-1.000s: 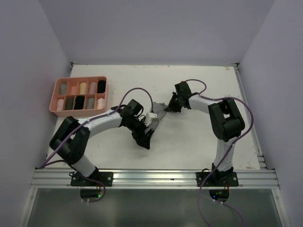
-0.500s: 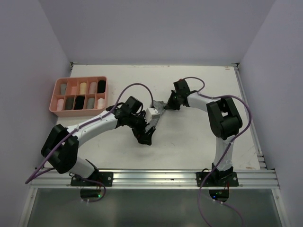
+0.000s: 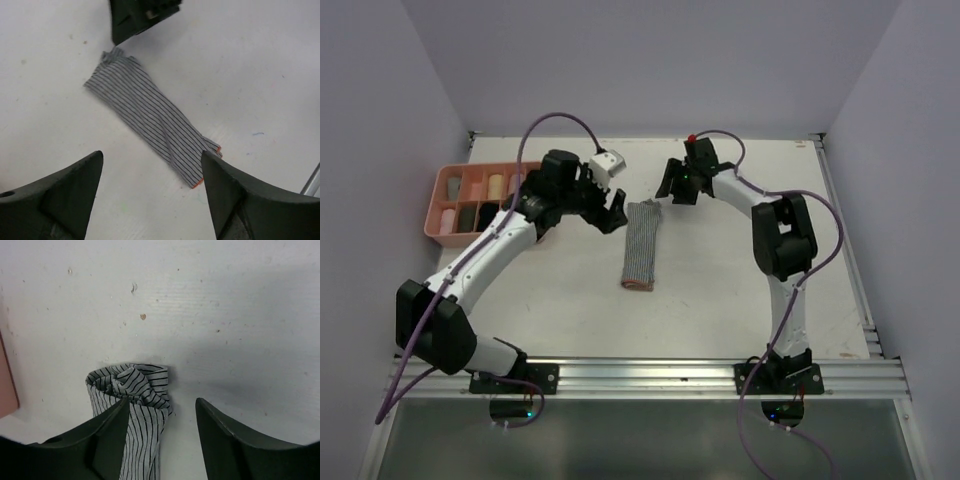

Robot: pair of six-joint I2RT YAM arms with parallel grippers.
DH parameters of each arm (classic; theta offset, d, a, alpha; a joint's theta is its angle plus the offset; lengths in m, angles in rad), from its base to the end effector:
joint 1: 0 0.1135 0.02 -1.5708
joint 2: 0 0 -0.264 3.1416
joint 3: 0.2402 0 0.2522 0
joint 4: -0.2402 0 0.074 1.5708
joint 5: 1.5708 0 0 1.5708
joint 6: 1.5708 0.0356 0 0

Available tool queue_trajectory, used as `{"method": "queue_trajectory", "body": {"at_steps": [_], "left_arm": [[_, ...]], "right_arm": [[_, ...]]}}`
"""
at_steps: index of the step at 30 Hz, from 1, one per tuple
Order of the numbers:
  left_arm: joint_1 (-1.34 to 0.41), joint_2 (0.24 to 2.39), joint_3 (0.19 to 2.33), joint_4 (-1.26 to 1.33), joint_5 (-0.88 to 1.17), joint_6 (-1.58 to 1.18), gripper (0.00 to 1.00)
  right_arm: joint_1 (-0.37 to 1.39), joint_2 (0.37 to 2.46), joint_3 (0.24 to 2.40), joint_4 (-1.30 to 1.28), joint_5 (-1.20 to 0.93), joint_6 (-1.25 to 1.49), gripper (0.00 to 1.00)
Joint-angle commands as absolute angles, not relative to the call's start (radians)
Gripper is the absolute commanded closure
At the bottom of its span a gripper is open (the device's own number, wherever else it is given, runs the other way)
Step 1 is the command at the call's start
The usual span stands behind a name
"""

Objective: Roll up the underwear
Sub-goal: Fold the underwear

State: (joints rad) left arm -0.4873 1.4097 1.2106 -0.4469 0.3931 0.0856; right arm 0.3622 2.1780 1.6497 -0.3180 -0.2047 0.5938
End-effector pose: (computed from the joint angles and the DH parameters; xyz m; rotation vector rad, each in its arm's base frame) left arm 0.2719 -0.1595 0.3201 0.8412 2.0737 -0.6560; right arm 0.4506 0.1785 0.1771 0.1928 2.5025 0.6659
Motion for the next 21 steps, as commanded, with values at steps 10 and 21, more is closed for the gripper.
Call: {"method": "queue_trajectory", "body": {"at_steps": [10,21], "left_arm": [[-0.365,1.661,1.298,-0.224,0.604,-0.075,0.82],[-0.388,1.994,1.414,-0.026,0.698,-0.294,0.93]], "right_arm": [[0.359,1.700,1.283,-0.153,-0.495,0.780,0.93],[0.538,1.778,1.155,0.043,-0.517,0.966,0.89]]}}
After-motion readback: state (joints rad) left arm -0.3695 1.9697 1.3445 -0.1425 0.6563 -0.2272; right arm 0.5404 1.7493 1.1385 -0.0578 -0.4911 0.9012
